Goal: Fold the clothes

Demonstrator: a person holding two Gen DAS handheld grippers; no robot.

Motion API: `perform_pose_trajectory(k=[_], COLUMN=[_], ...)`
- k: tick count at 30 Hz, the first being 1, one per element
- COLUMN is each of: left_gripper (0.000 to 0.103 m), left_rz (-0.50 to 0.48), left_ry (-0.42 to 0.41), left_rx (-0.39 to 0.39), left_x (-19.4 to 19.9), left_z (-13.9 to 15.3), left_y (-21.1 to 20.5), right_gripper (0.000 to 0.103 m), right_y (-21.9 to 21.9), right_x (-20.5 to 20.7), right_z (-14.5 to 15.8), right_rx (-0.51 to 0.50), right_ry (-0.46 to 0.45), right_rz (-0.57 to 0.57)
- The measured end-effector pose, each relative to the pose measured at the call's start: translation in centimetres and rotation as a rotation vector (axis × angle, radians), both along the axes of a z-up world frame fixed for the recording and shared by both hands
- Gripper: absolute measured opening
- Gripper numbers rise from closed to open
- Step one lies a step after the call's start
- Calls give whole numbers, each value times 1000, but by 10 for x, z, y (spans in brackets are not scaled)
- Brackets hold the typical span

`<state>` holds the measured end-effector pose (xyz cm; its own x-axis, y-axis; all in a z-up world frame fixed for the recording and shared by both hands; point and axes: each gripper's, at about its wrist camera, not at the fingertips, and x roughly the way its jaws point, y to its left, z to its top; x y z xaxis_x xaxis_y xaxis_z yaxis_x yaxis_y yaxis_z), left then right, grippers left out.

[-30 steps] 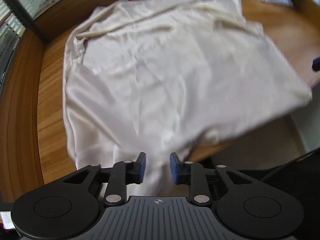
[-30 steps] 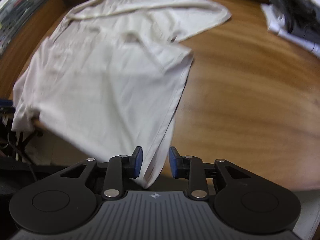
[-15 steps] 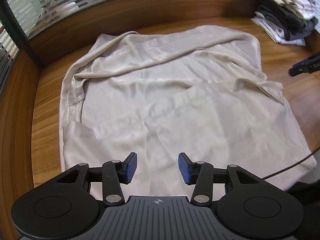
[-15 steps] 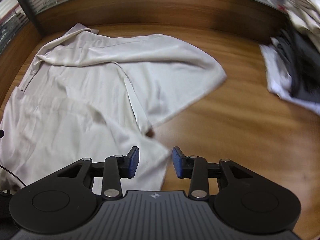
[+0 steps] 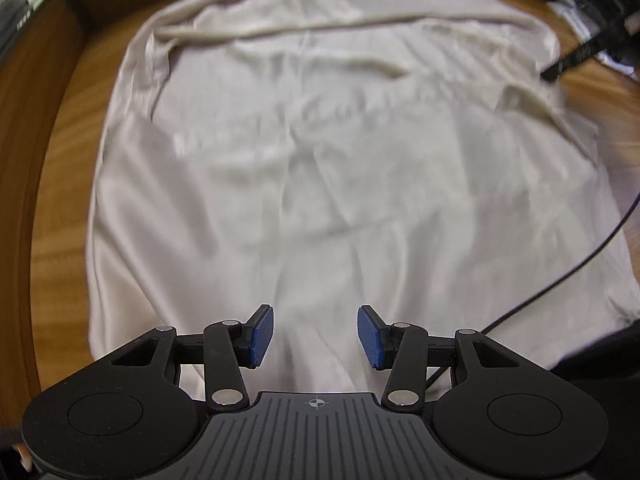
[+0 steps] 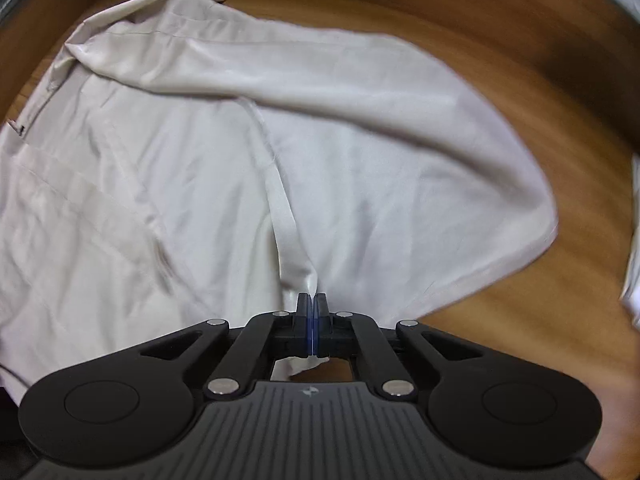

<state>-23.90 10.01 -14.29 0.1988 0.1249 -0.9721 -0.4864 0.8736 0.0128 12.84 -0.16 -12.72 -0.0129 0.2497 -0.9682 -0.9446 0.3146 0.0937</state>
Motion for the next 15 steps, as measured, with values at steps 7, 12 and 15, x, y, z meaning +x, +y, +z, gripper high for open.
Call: perform_pose_trajectory(k=[7,12,15], left_gripper=[49,49,49], left_rz=[29,37,33], left_ry=[-14,-43,-54], left_rx=[-14,13,37], left_x=[3,9,12], left_z=[7,24,32], left_y=[2,10,12], right_gripper=[0,0,0], right_y=[32,65,81], right_x=[53,90,99], right_z=[24,42,49], right_rx=[11,42,68], right_ry=[-183,-304,-385], right_rz=[53,76,75])
